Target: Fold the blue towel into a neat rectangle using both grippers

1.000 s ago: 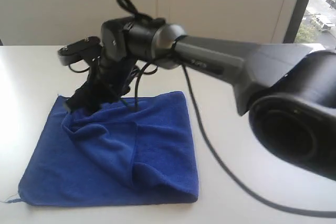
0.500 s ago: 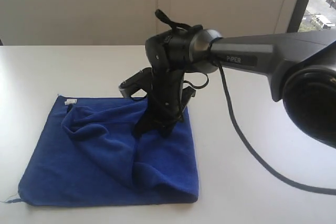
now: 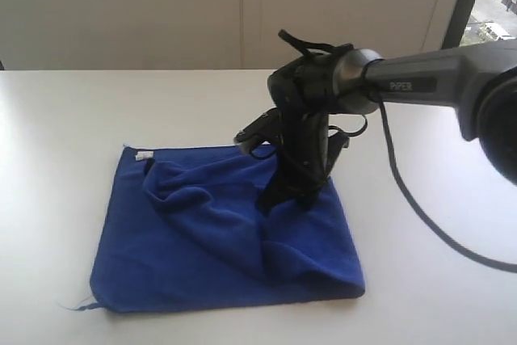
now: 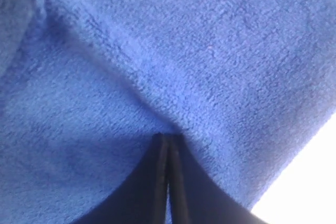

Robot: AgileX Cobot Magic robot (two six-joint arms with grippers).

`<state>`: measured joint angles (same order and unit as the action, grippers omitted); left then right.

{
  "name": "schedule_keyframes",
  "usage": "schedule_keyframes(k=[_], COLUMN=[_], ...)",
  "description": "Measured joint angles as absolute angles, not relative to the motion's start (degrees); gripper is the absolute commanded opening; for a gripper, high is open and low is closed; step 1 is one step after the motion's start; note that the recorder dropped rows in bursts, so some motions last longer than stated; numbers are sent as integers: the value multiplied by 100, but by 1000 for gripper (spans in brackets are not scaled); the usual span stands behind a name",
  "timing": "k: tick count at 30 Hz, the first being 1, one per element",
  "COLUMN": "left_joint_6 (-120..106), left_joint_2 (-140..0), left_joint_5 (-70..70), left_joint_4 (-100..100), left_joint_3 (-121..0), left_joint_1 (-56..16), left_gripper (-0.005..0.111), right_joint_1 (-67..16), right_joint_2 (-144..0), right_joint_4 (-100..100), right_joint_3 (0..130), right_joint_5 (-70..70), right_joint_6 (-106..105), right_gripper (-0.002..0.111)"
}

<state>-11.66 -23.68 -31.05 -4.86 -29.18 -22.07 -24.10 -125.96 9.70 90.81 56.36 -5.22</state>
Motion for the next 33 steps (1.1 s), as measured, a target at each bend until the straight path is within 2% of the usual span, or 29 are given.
schedule_keyframes(k=[8,15,21,27,29,33], left_joint_6=[-1166,-1166,-1166,-1162,-1016,-764], left_joint_2=[-2368,-2368,-2368,-2368,-2397,-3077], left_joint_5=[-3105,-3105,-3105,-2656,-2476,-2982], left_joint_4=[-486,-486,-486,-496,-509,-612], left_joint_3=[-2918,-2918,-2918,-2918,-2918,-3222], left_joint_1=[-2207,-2207,-2207,-2207,-2207,-2207], left_gripper=[0,0,0,0,0,0], right_joint_1=[-1856,-1713,-1713,-1702,-1702,-1694], right_joint_2=[-12230,-12078,-11567,-10984,-10934,-10921], right_joint_4=[1150,1204,1058,173,-404,-1341], right_joint_3=[8409,8218,8159,8159,8159,8159], right_joint_5=[5636,5408,4986,4855,4830,4778], right_joint_6=[-508,-508,-585,-1465,-1991,-2863], right_gripper=[0,1,18,45,50,50])
